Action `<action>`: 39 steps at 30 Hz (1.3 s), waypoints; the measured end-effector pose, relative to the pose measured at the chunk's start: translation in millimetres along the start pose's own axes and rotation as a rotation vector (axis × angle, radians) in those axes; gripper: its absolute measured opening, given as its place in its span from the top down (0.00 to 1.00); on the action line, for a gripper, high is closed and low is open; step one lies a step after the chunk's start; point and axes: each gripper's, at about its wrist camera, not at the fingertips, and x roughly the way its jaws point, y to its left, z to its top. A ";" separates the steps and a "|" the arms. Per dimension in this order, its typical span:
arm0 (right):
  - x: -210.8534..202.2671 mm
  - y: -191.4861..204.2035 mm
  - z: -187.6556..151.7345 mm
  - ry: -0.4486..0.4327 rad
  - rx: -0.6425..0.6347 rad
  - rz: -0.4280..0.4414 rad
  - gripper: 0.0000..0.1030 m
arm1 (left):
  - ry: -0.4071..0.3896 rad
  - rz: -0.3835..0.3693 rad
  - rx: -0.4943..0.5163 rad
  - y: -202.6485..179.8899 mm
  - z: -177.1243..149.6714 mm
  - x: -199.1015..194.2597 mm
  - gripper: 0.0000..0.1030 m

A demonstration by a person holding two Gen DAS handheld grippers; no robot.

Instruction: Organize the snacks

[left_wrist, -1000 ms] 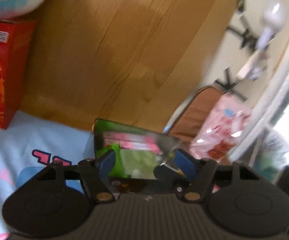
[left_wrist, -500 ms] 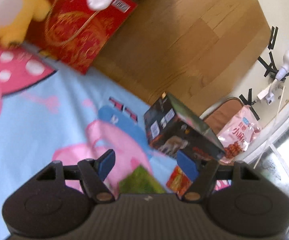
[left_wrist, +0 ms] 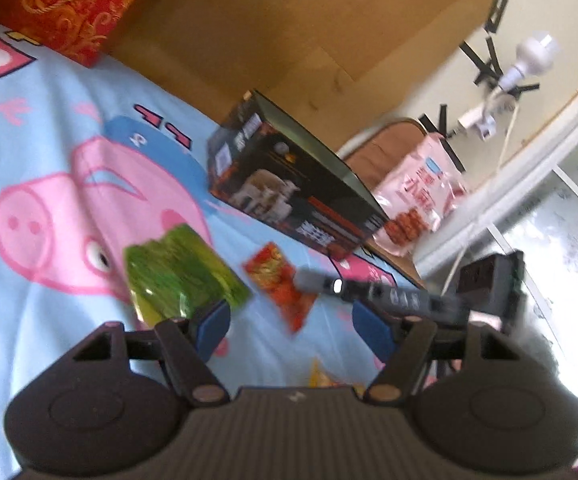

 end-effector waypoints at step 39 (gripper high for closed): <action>-29.6 45.0 -72.8 -0.121 -0.288 -0.026 0.66 | -0.012 -0.006 0.155 -7.7 1.9 41.6 0.44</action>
